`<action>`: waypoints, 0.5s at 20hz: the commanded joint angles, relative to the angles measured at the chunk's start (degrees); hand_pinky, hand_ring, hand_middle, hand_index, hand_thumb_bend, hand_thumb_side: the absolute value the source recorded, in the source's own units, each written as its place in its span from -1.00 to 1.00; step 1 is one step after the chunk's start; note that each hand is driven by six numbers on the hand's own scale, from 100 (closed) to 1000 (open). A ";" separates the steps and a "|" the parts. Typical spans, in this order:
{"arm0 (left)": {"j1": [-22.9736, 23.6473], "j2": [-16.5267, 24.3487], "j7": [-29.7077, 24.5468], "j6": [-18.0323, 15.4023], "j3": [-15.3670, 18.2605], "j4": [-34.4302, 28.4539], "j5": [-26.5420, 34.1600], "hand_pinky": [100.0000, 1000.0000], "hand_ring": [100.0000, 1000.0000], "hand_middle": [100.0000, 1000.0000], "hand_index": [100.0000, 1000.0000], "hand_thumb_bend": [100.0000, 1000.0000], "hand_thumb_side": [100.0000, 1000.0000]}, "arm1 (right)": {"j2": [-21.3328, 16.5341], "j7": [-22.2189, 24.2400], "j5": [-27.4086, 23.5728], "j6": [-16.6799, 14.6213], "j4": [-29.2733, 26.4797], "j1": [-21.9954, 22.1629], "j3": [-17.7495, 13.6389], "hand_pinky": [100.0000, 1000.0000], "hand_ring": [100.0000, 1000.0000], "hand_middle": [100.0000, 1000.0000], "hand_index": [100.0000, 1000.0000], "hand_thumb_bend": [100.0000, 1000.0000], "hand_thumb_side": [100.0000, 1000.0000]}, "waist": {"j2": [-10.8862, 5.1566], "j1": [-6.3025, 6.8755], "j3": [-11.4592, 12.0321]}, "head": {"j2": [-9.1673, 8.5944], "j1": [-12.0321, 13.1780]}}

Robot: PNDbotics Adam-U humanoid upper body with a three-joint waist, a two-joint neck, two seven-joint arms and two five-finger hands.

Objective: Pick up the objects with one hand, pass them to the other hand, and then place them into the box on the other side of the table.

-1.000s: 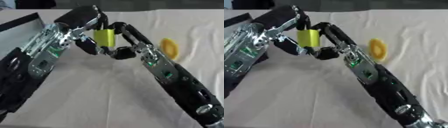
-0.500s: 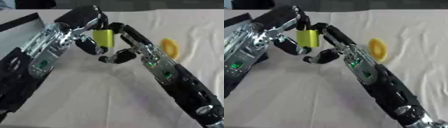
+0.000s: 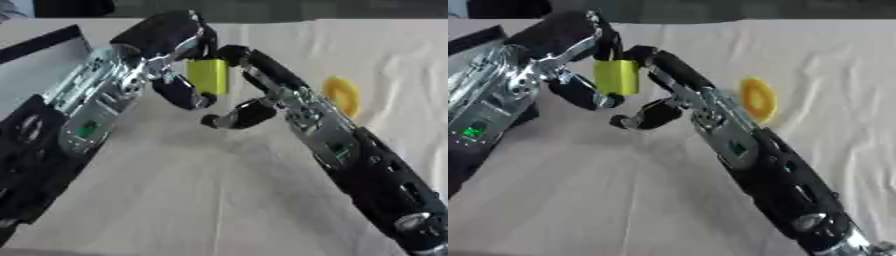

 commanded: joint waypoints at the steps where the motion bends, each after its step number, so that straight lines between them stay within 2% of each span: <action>1: -0.60 1.79 -0.88 0.37 1.64 -2.51 0.71 0.32 -0.11 -0.39 -0.32 -0.43 -1.00 | -1.24 -0.63 0.79 0.72 -0.70 -0.42 -0.58 0.67 0.48 0.57 0.66 0.14 -0.64 | -1.24 0.59 0.04 | 0.35 0.05; 10: 1.40 5.09 -4.34 1.49 2.92 -8.80 2.92 0.32 -0.11 -0.40 -0.33 -0.43 -1.00 | -1.86 -2.33 0.71 2.35 -0.65 -0.20 -1.04 0.66 0.48 0.57 0.66 0.12 -0.61 | -1.26 0.78 0.31 | 0.35 -0.25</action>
